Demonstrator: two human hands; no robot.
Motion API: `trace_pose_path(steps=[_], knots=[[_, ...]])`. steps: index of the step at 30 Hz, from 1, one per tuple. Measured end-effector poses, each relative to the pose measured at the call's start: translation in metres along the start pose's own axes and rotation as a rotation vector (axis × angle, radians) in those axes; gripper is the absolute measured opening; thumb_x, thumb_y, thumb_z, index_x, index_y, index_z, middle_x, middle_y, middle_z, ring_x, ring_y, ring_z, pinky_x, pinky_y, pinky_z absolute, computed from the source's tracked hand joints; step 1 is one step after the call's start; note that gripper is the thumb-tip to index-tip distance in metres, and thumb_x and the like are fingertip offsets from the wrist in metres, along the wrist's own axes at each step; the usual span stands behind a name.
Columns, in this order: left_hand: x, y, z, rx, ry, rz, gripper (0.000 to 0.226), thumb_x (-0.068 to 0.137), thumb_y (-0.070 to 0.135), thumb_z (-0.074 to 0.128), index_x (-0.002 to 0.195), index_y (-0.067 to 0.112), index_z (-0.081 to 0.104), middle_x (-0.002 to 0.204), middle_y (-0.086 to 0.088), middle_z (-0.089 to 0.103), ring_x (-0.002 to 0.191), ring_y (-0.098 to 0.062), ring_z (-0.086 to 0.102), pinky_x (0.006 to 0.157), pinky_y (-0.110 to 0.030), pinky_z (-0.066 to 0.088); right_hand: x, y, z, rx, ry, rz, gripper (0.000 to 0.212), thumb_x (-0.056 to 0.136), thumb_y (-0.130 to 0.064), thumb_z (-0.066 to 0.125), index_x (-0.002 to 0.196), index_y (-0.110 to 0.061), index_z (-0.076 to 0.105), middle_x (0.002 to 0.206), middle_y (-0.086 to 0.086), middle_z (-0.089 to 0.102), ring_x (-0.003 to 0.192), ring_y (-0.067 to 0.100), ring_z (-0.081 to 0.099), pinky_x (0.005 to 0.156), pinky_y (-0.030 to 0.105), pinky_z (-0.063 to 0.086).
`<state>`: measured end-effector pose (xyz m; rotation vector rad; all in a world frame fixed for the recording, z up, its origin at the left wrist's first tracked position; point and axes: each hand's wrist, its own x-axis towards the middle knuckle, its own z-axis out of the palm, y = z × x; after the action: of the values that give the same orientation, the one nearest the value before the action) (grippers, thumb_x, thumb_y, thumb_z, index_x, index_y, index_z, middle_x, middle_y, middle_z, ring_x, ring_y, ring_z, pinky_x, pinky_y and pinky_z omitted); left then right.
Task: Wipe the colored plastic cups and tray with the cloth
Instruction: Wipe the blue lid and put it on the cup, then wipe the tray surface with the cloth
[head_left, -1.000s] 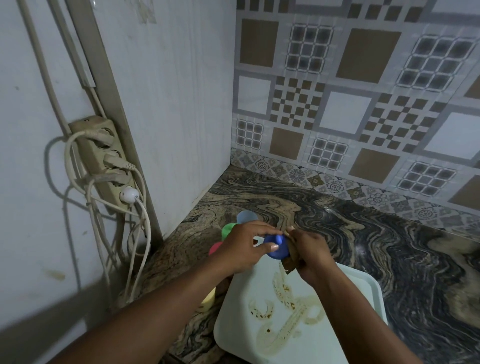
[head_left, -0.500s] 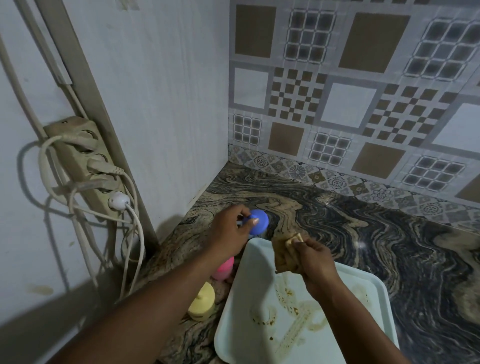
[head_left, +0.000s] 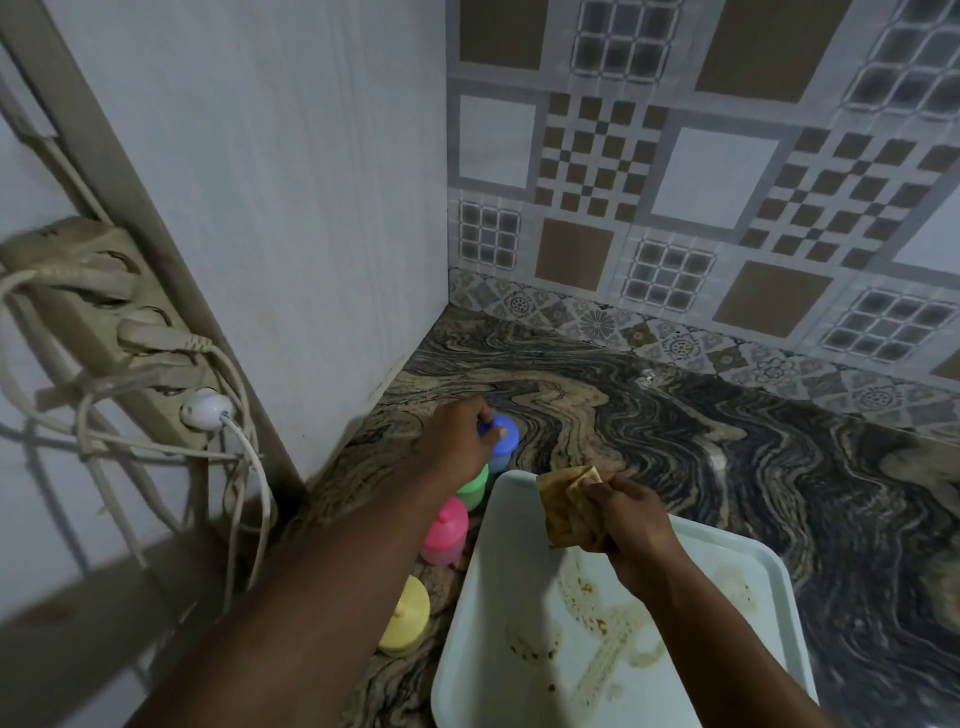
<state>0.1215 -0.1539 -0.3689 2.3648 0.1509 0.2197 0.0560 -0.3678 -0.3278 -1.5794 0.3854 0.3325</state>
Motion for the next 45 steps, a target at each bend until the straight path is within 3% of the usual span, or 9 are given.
trace_pose_path(steps=[5, 18, 21, 25, 28, 30, 33, 39, 45], knots=[[0.007, -0.003, -0.001, 0.026, 0.010, -0.011, 0.020, 0.085, 0.031, 0.077, 0.090, 0.015, 0.066, 0.089, -0.007, 0.068, 0.083, -0.028, 0.062, 0.072, -0.037, 0.051, 0.002, 0.000, -0.007, 0.004, 0.001, 0.009, 0.027, 0.100, -0.003, 0.049, 0.091, -0.001, 0.074, 0.081, 0.026, 0.072, 0.065, 0.034, 0.066, 0.050, 0.032, 0.052], [0.011, 0.008, -0.005, 0.145, -0.111, -0.087, 0.022, 0.090, 0.035, 0.069, 0.093, 0.017, 0.057, 0.099, -0.010, 0.064, 0.093, -0.032, 0.060, 0.081, -0.043, 0.052, 0.000, 0.006, -0.004, 0.121, -0.103, 0.040, 0.037, 0.103, -0.007, 0.042, 0.095, 0.005, 0.077, 0.099, 0.042, 0.066, 0.078, 0.042, 0.063, 0.070, 0.047, 0.054], [0.011, 0.011, -0.007, 0.158, -0.144, -0.117, 0.026, 0.090, 0.038, 0.069, 0.102, 0.017, 0.058, 0.110, -0.011, 0.064, 0.101, -0.033, 0.060, 0.087, -0.043, 0.051, 0.000, 0.005, -0.003, 0.285, -0.182, 0.123, 0.038, 0.102, -0.009, 0.042, 0.093, 0.010, 0.075, 0.076, 0.030, 0.068, 0.074, 0.037, 0.067, 0.077, 0.046, 0.056], [0.003, 0.014, -0.012, 0.200, -0.143, -0.097, 0.034, 0.090, 0.045, 0.066, 0.111, 0.018, 0.059, 0.116, -0.008, 0.061, 0.108, -0.030, 0.056, 0.089, -0.043, 0.050, -0.003, 0.006, -0.007, 0.338, -0.299, 0.178, 0.036, 0.100, -0.013, 0.046, 0.115, 0.009, 0.070, 0.111, 0.032, 0.069, 0.095, 0.036, 0.067, 0.089, 0.033, 0.052], [-0.016, 0.019, -0.017, 0.172, -0.051, -0.043, 0.033, 0.093, 0.041, 0.064, 0.114, 0.018, 0.058, 0.122, -0.008, 0.054, 0.115, -0.031, 0.049, 0.092, -0.045, 0.047, -0.002, 0.014, -0.012, 0.390, -0.245, 0.185, 0.032, 0.096, -0.009, 0.052, 0.095, 0.018, 0.069, 0.092, 0.032, 0.063, 0.080, 0.033, 0.064, 0.082, 0.035, 0.057], [-0.037, 0.025, -0.016, 0.097, 0.002, -0.006, 0.026, 0.092, 0.034, 0.065, 0.111, 0.017, 0.059, 0.121, -0.008, 0.055, 0.114, -0.031, 0.052, 0.092, -0.044, 0.048, -0.005, 0.014, -0.014, 0.392, -0.301, 0.132, 0.039, 0.088, -0.010, 0.051, 0.068, 0.024, 0.043, 0.078, 0.024, 0.033, 0.073, 0.032, 0.044, 0.074, 0.036, 0.054], [-0.081, 0.036, -0.012, -0.001, 0.039, 0.027, 0.014, 0.091, 0.029, 0.065, 0.100, 0.019, 0.060, 0.104, -0.002, 0.063, 0.100, -0.024, 0.062, 0.080, -0.043, 0.052, -0.013, 0.013, -0.012, 0.317, -0.366, 0.086, 0.018, 0.079, -0.003, 0.044, 0.061, -0.003, 0.041, 0.066, 0.022, 0.034, 0.068, 0.032, 0.040, 0.080, 0.044, 0.050], [-0.158, 0.051, 0.002, -0.018, 0.061, -0.008, 0.013, 0.089, 0.031, 0.066, 0.094, 0.019, 0.063, 0.089, 0.000, 0.070, 0.082, -0.022, 0.066, 0.067, -0.039, 0.053, -0.019, 0.037, -0.015, -0.179, -0.363, -0.047, 0.025, 0.084, 0.011, 0.043, 0.078, 0.004, 0.067, 0.083, 0.026, 0.067, 0.072, 0.039, 0.064, 0.078, 0.061, 0.057], [-0.237, 0.043, 0.022, 0.305, 0.020, -0.248, 0.035, 0.090, 0.035, 0.059, 0.117, 0.013, 0.058, 0.117, -0.011, 0.053, 0.109, -0.033, 0.053, 0.083, -0.042, 0.049, -0.029, 0.054, -0.026, -0.638, -0.174, -0.198, 0.021, 0.095, -0.023, 0.061, 0.115, -0.018, 0.066, 0.098, 0.009, 0.072, 0.078, 0.024, 0.070, 0.063, 0.034, 0.059]])
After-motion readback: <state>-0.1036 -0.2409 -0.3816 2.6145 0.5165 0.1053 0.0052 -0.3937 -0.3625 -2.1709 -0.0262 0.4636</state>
